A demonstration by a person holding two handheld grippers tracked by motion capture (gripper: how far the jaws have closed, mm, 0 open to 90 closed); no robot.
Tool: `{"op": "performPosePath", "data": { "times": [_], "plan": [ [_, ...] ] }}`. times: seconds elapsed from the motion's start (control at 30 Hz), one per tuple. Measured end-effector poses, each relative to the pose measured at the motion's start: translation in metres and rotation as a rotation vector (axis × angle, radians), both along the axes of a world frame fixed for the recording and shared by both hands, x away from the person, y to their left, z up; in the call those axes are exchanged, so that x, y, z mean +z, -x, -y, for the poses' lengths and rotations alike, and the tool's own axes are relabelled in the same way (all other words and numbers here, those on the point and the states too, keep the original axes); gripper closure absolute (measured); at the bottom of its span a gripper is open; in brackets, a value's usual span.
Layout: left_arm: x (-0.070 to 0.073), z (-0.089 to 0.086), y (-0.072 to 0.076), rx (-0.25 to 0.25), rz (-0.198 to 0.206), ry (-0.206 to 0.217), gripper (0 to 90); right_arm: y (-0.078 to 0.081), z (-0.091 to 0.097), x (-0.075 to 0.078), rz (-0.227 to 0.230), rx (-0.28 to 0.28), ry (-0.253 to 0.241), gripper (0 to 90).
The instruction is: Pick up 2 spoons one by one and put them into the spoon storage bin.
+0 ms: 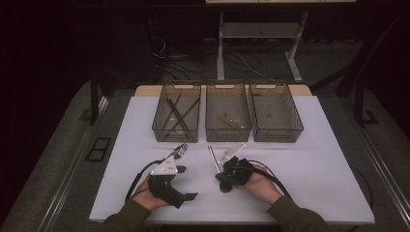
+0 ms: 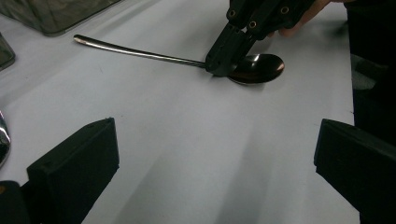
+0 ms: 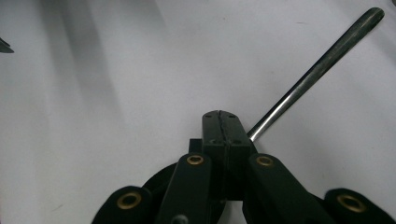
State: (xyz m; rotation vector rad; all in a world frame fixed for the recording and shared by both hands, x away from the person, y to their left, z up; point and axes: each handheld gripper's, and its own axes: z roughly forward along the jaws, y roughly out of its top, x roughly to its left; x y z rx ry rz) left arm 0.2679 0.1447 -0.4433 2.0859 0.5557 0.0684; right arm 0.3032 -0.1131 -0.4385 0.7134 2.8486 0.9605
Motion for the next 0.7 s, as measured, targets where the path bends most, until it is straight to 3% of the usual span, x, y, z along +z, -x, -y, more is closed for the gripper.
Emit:
{"op": "performPosePath", "data": {
  "times": [0.37, 0.5, 0.57, 0.7],
  "plan": [
    [0.0001, -0.0003, 0.0, 0.0, -0.001, 0.001, 0.0, 0.0005, 0.0022, 0.003, 0.034, 0.02, 0.055, 90.0],
    [-0.0002, 0.0001, -0.0001, 0.0, -0.002, 0.001, 0.0, 0.0, 0.0042, 0.0029, 0.035, 0.015, 0.051, 90.0],
    [-0.0001, 0.0, -0.0001, 0.0, -0.002, 0.001, 0.0, 0.0013, 0.0042, 0.0039, -0.003, 0.012, 0.011, 90.0],
    [0.0, -0.0003, -0.0001, 0.001, -0.005, 0.002, 0.0, 0.0097, 0.0018, 0.0079, -0.008, 0.043, -0.002, 90.0]
  ]
}}
